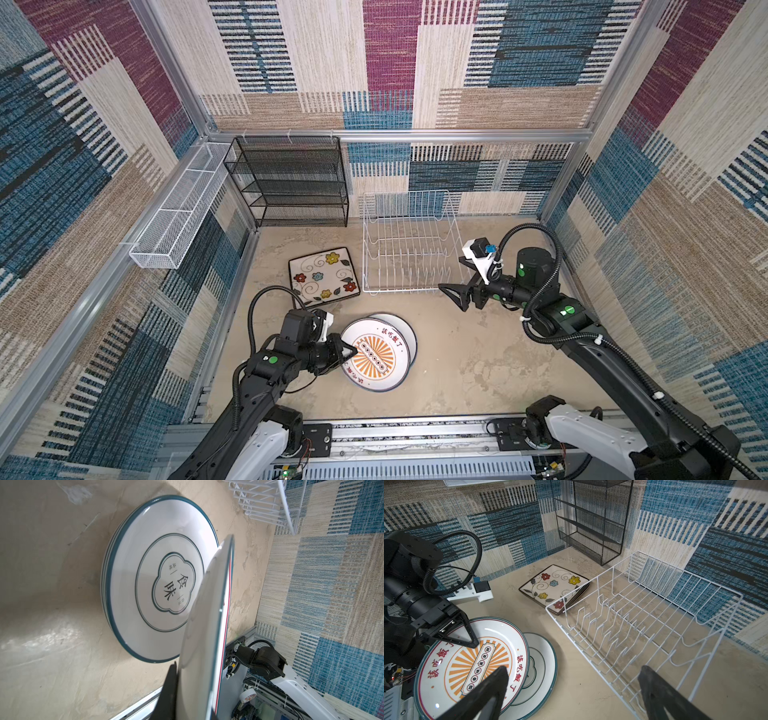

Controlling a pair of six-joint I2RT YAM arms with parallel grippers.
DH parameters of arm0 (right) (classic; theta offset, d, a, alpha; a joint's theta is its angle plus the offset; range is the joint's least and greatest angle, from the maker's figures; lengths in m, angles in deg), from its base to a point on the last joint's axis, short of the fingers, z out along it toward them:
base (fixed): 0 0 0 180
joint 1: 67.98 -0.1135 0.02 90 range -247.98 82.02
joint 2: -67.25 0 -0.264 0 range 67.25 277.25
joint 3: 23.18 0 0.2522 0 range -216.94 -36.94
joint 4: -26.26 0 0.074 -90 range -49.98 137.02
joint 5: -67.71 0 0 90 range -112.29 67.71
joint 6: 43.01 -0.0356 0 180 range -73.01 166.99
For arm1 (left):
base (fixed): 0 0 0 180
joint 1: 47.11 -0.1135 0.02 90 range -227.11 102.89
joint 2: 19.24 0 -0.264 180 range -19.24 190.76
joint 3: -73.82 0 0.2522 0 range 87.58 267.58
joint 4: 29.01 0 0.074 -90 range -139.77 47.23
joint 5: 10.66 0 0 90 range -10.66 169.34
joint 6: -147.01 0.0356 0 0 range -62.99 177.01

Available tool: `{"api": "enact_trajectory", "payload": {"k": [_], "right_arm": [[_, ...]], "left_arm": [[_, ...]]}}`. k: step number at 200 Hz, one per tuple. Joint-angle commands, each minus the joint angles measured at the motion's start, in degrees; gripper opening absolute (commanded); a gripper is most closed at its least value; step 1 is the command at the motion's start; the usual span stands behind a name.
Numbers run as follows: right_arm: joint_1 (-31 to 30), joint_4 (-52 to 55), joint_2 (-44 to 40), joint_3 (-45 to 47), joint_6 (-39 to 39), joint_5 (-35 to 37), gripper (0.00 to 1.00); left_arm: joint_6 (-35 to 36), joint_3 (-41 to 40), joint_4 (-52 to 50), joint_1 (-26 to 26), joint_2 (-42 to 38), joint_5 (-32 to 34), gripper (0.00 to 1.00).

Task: Unload the plates from the dish rack
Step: Place the plate among the plates.

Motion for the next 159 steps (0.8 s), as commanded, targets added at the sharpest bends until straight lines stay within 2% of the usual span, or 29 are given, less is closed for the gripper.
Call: {"api": "enact_trajectory", "payload": {"k": [1, 39, 101, 159], "right_arm": [[-0.1, 0.5, 1.3, -0.6, 0.3, 1.6, 1.00], [-0.2, 0.7, 3.1, -0.9, 1.0, 2.2, 1.00], [-0.2, 1.1, 4.2, 2.0, 5.2, 1.5, 1.00], [-0.2, 2.9, 6.5, 2.9, 9.2, 0.5, 1.00]], "left_arm": [[-4.1, -1.8, 10.6, 0.0, 1.6, -2.6, 0.00], [-8.2, -6.6, 22.2, 0.1, 5.8, -4.4, 0.00], [-7.3, -8.1, 25.9, 0.0, 10.5, -1.7, 0.00], [-7.0, -7.8, 26.2, 0.0, 13.3, -0.6, 0.14]]}}
